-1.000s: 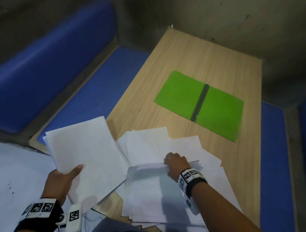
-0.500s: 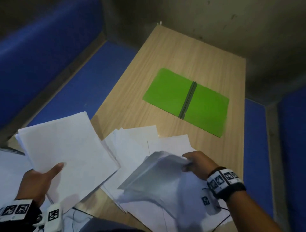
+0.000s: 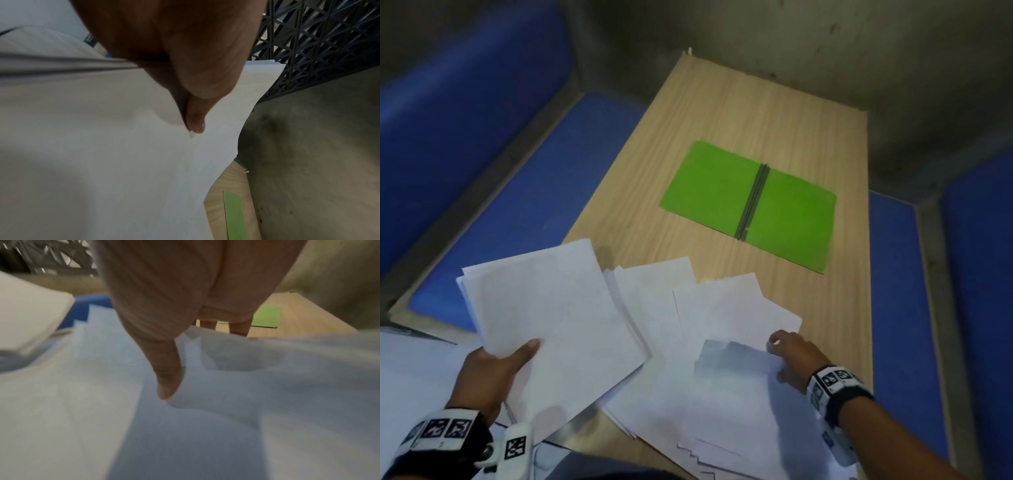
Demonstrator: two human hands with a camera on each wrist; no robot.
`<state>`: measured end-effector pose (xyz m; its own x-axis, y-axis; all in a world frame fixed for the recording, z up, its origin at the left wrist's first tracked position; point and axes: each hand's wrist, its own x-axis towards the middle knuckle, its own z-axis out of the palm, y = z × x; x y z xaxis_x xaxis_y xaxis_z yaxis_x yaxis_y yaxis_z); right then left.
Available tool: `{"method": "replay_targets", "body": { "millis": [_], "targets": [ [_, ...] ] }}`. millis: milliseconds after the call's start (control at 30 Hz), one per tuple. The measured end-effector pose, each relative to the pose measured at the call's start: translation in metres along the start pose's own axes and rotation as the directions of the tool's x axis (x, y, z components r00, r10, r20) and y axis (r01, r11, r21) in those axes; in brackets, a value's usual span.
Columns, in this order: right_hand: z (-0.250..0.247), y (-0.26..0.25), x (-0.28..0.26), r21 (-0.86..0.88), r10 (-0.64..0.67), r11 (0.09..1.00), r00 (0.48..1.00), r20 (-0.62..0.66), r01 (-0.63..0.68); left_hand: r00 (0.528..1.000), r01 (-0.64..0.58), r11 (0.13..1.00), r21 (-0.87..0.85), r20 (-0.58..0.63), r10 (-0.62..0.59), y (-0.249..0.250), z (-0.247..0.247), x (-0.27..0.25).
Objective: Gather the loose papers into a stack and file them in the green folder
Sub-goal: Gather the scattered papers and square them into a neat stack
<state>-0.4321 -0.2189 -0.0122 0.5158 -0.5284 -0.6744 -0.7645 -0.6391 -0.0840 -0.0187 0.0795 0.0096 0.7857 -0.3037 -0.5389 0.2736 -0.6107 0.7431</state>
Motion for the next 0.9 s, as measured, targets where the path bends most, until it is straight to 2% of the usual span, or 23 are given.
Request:
{"method": "replay_targets", "body": {
  "millis": [67, 133, 300, 400, 500, 567, 633, 700, 733, 800, 900],
  "targets": [
    [0.010, -0.005, 0.003, -0.116, -0.029, 0.993, 0.999, -0.046, 0.023, 1.000, -0.013, 1.000, 0.022, 0.008, 0.013, -0.001, 0.006, -0.001],
    [0.017, -0.012, 0.005, -0.162, -0.019, 0.987, 0.999, -0.038, 0.013, 1.000, -0.011, 1.000, 0.021, 0.019, 0.011, -0.001, 0.012, -0.004],
    [0.017, -0.017, 0.000, -0.127, 0.024, 0.992, 1.000, 0.013, -0.022, 0.998, -0.051, 0.996, 0.066, 0.051, 0.048, 0.001, 0.023, -0.006],
    [0.001, -0.017, -0.012, -0.187, -0.032, 0.982, 0.999, 0.034, 0.038, 0.992, -0.105, 0.992, 0.070, 0.075, 0.099, 0.007, 0.028, -0.007],
    [-0.028, -0.011, -0.036, 0.027, -0.057, 0.998, 0.998, 0.016, 0.057, 0.986, -0.145, 0.987, 0.075, 0.098, 0.138, 0.023, 0.037, -0.012],
    [-0.050, -0.002, -0.057, 0.268, -0.038, 0.961, 0.995, -0.089, 0.061, 0.983, -0.163, 0.984, 0.069, 0.100, 0.156, 0.031, 0.045, -0.011],
    [-0.071, 0.005, -0.078, 0.553, 0.037, 0.825, 0.967, -0.252, 0.113, 0.982, -0.157, 0.985, 0.072, 0.115, 0.148, 0.036, 0.053, -0.007],
    [-0.087, 0.005, -0.095, 0.763, 0.130, 0.617, 0.931, -0.342, 0.194, 0.979, -0.143, 0.989, 0.046, 0.150, 0.135, 0.038, 0.064, -0.004],
    [-0.093, 0.002, -0.100, 0.827, 0.161, 0.510, 0.918, -0.362, 0.236, 0.976, -0.137, 0.990, 0.023, 0.175, 0.130, 0.040, 0.071, -0.006],
    [-0.094, -0.006, -0.104, 0.889, 0.217, 0.356, 0.900, -0.379, 0.288, 0.956, -0.153, 0.988, -0.032, 0.249, 0.156, 0.044, 0.088, -0.015],
    [-0.078, -0.028, -0.095, 0.930, 0.304, 0.195, 0.882, -0.359, 0.311, 0.894, -0.165, 0.977, -0.131, 0.400, 0.205, 0.057, 0.117, -0.041]
  ]
}}
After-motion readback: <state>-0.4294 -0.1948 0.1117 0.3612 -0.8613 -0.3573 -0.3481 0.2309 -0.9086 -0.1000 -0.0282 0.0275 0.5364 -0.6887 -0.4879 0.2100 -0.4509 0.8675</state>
